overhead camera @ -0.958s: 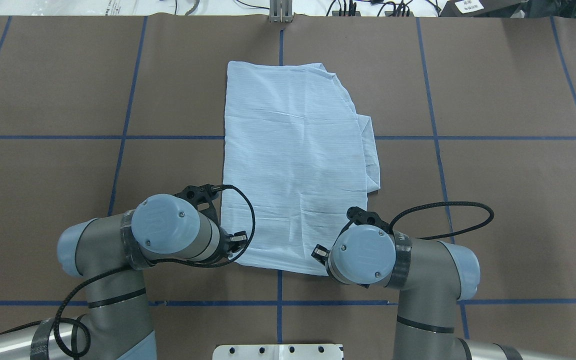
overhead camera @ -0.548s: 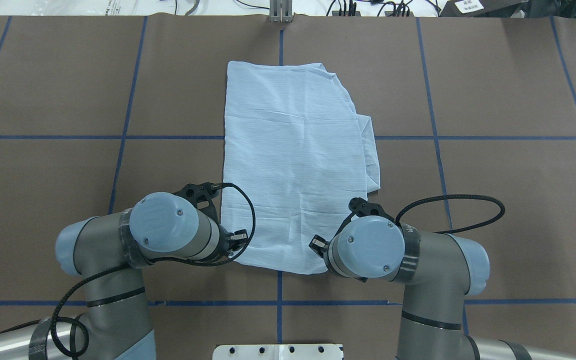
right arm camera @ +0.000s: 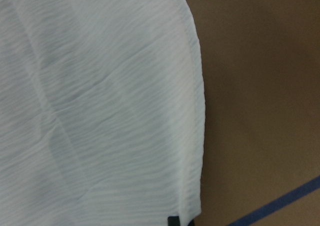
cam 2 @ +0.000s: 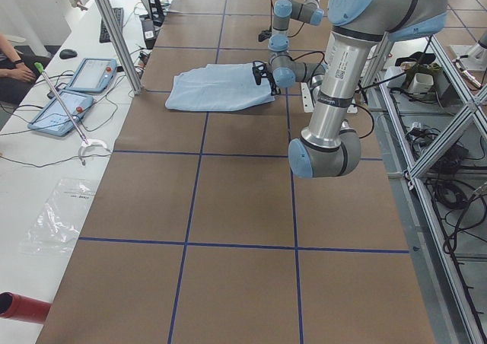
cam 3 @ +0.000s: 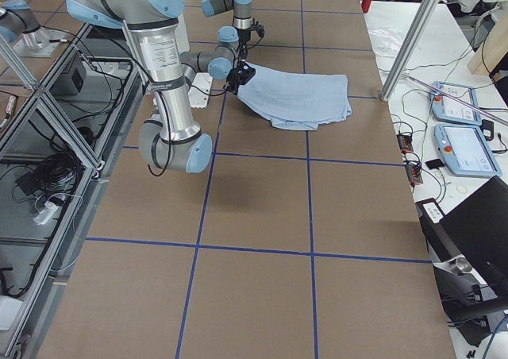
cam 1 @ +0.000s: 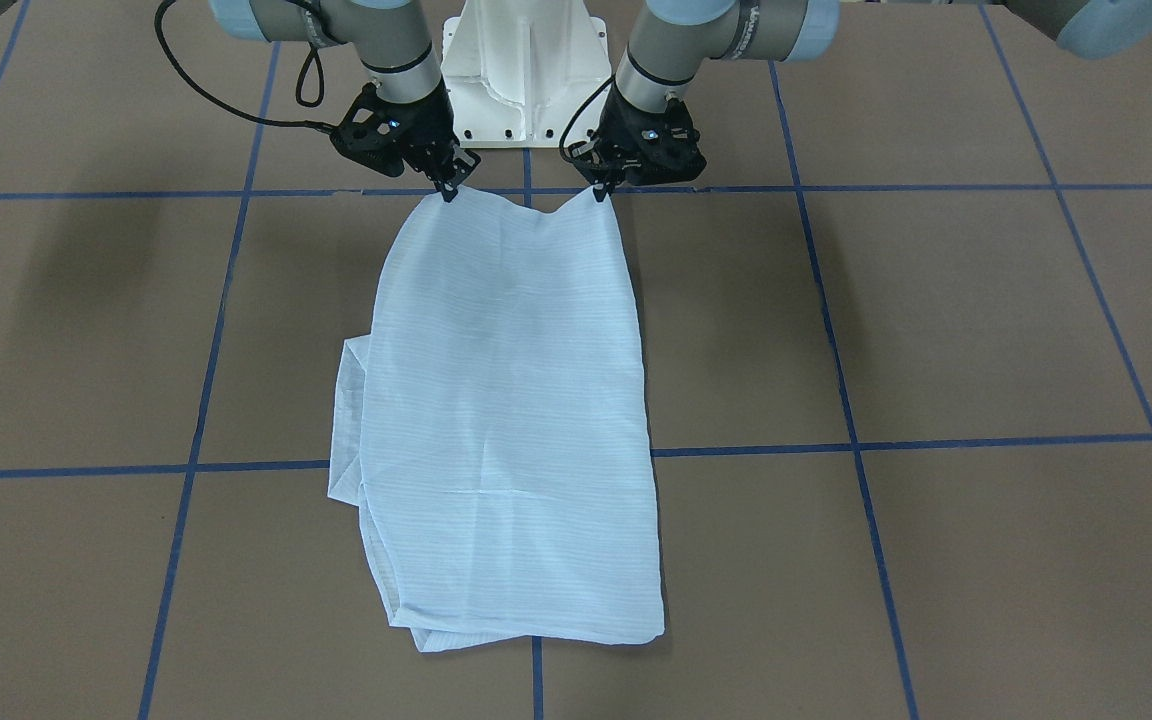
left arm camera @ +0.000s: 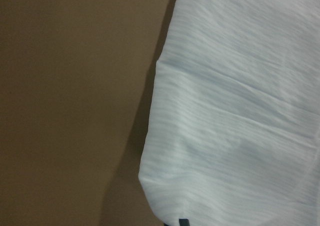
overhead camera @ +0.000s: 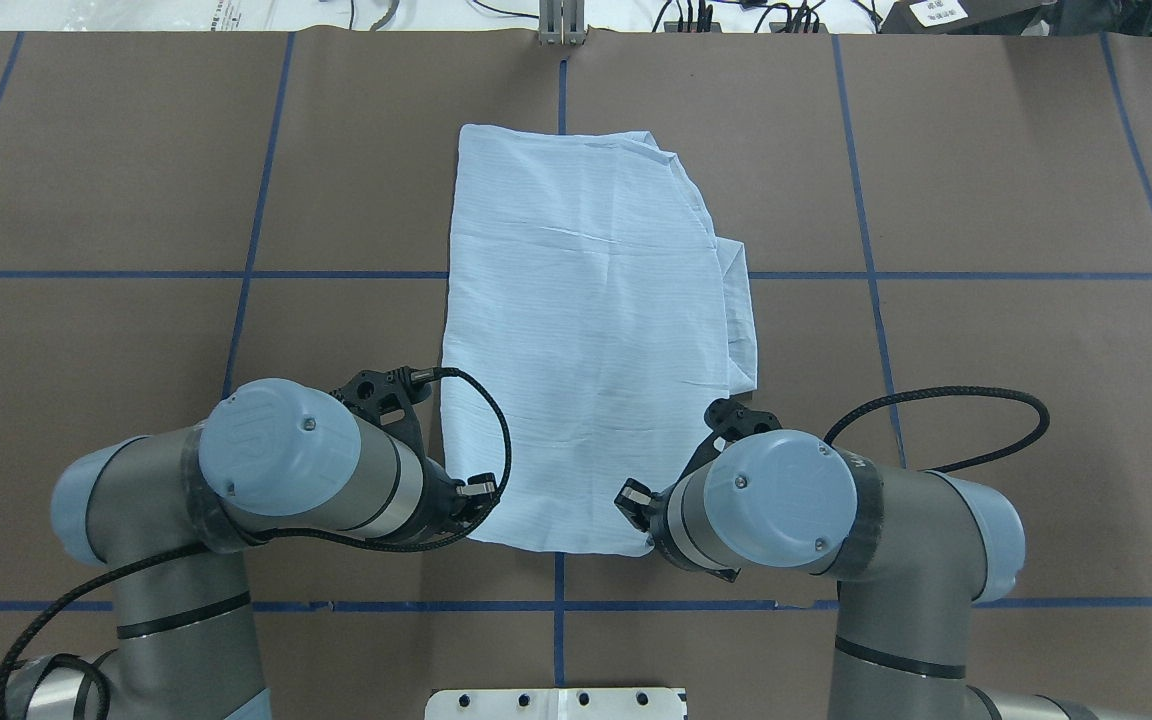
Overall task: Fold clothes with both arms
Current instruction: 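Lift the near edge with both grippers and carry it away from the robot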
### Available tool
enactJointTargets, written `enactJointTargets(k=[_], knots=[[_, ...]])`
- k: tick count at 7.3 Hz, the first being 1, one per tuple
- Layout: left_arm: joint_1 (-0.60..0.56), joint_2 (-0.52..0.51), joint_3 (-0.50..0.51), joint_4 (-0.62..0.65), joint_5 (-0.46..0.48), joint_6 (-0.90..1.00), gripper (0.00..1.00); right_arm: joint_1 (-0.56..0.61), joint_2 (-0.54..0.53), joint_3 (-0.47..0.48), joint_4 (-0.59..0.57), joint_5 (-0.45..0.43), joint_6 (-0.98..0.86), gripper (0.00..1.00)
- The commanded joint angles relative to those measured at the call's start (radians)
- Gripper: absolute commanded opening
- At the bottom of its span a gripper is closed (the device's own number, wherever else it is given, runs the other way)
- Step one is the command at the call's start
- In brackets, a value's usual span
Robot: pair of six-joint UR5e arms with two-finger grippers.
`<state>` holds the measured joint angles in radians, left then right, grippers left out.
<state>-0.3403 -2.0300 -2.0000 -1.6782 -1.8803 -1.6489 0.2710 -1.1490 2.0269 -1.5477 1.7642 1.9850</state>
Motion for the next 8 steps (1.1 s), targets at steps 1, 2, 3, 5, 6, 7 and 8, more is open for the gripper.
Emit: enactJointTargets(k=[1,2,3,5,6,7,8], knots=[[0.007,-0.001,-0.150,0.145,-0.103,-0.002,0.00,-0.001,-0.014,0.122,-0.006,0.155,0.001,0.00],[0.021,-0.001,-0.192,0.199,-0.131,-0.003,0.00,0.004,-0.015,0.165,-0.008,0.250,0.005,0.00],[0.026,-0.001,-0.221,0.242,-0.138,-0.003,0.00,0.005,-0.015,0.183,-0.006,0.274,0.005,0.00],[0.018,-0.001,-0.198,0.249,-0.132,0.007,0.00,0.058,-0.021,0.118,-0.005,0.261,-0.006,0.00],[-0.046,-0.012,-0.157,0.239,-0.132,0.015,0.00,0.107,-0.015,0.080,-0.003,0.261,-0.043,0.00],[-0.119,-0.045,-0.102,0.217,-0.138,0.059,0.00,0.141,-0.012,0.063,-0.003,0.227,-0.072,0.00],[-0.176,-0.094,-0.023,0.195,-0.138,0.079,0.00,0.167,-0.003,0.050,-0.003,0.190,-0.092,0.00]])
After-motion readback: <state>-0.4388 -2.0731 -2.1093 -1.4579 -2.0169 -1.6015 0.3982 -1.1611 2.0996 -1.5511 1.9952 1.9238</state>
